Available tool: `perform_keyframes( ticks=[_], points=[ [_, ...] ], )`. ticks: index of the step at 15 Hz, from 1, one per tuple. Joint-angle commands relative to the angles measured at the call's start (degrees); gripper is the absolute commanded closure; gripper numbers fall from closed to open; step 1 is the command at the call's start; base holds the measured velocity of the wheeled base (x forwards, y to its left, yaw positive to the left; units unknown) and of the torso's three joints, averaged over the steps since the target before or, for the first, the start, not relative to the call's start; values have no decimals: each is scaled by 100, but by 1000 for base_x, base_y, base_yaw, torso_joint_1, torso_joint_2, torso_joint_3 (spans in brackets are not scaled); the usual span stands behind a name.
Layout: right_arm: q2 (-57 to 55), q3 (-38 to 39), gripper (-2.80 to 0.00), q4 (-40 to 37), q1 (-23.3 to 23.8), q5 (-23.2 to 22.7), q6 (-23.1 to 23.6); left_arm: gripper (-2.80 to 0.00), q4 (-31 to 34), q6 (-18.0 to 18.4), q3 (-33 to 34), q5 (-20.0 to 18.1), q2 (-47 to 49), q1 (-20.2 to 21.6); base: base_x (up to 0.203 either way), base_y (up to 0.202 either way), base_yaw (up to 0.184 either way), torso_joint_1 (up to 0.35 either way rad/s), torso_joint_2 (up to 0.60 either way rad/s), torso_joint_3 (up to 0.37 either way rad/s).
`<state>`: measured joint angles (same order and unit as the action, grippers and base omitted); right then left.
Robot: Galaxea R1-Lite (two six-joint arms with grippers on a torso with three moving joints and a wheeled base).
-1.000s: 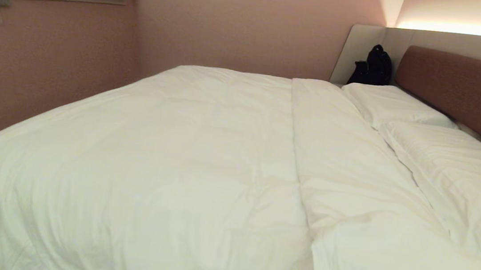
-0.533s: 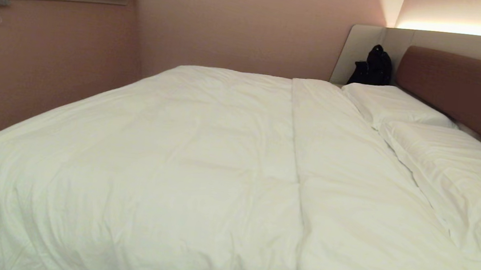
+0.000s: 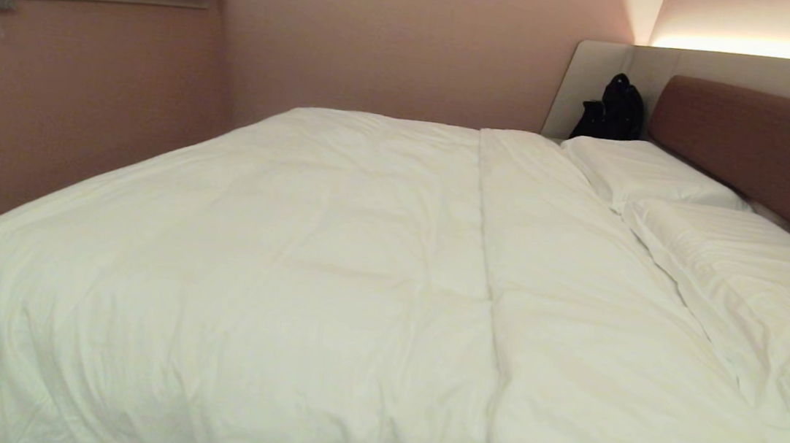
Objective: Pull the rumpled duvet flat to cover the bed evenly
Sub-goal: Flatten the corners of the folded blanket
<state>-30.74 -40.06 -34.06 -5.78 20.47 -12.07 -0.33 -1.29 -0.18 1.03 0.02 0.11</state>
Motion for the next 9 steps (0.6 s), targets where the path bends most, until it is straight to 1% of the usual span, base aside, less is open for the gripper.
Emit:
perform_keyframes(
  ticks=[1, 4, 6, 7, 9],
  points=[
    [-626, -320, 0, -14, -2, -191, -12, 0, -2, -3, 1, 2, -2, 7, 0, 0, 0, 0, 0, 0],
    [-1524, -878, 0, -19, 1, -317, -37, 0, -2, -3, 1, 2, -2, -2, 0, 0, 0, 0, 0, 0],
    [-2092, -1078, 0, -22, 5, -358, -70, 0, -2, -6, 1, 2, -2, -2, 0, 0, 0, 0, 0, 0],
    [-2358, -1119, 0, -22, 7, -456, -115, 0, -2, -6, 1, 2, -2, 2, 0, 0, 0, 0, 0, 0],
    [-2842, -1146, 0, -24, 31, -837, -228, 0, -2, -3, 1, 2, -2, 6, 0, 0, 0, 0, 0, 0]
  ],
)
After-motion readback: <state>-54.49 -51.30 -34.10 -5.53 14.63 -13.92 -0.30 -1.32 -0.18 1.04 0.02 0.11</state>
